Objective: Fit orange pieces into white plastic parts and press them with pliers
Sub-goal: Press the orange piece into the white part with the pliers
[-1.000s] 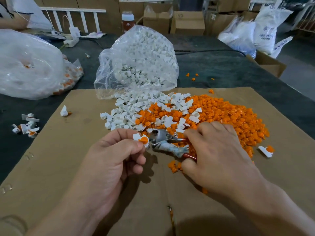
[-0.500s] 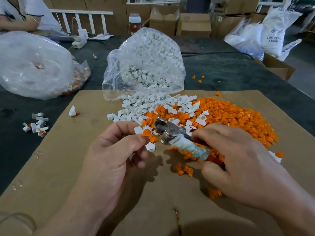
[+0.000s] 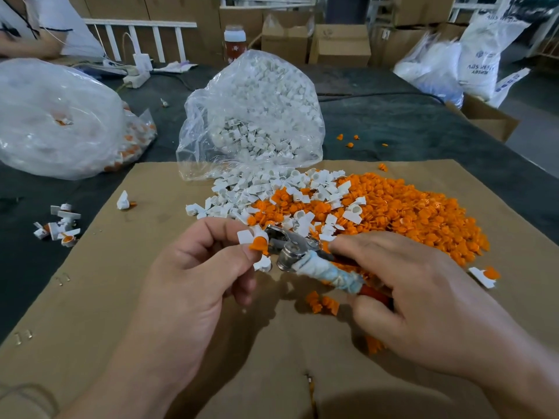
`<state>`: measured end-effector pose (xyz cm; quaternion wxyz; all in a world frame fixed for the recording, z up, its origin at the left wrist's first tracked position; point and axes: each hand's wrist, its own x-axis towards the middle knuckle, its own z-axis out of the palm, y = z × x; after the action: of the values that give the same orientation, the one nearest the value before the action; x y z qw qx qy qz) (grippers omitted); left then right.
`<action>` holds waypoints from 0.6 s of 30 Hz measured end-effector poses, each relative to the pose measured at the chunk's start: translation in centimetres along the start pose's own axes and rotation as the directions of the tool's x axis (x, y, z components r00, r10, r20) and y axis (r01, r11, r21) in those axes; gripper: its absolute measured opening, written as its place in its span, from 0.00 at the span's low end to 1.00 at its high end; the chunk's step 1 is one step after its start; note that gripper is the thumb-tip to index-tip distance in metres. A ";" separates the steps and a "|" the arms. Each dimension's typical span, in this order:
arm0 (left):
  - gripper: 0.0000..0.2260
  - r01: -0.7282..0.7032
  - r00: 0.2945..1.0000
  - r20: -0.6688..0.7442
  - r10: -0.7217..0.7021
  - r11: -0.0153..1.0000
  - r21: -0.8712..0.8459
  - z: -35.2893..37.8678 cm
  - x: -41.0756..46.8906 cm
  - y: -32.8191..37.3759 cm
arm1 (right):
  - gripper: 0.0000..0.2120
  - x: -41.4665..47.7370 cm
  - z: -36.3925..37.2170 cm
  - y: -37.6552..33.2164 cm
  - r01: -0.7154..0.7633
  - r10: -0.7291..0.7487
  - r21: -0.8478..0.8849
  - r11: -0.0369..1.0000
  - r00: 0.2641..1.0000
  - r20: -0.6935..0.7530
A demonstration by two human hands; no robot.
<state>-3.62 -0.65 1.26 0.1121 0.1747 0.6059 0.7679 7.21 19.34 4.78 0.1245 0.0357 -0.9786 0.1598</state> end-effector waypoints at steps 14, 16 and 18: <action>0.12 -0.039 0.999 0.029 0.036 0.993 0.113 0.5 -0.4 0.6 | 0.27 -0.1 -0.1 -0.1 -0.007 0.008 -0.014 1.000 1.000 0.023; 0.08 -0.039 0.999 0.039 0.034 0.993 0.114 0.5 -0.4 0.6 | 0.26 0.0 0.0 -0.1 -0.006 0.007 -0.037 0.999 1.000 0.023; 0.04 -0.034 0.998 0.050 0.028 0.993 0.114 0.5 -0.4 0.6 | 0.23 0.1 0.0 -0.1 0.007 -0.006 -0.064 0.998 1.000 0.016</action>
<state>-3.06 -0.53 1.88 0.1044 0.2087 0.6433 0.7292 7.11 19.27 4.78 0.1184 0.0360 -0.9841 0.1277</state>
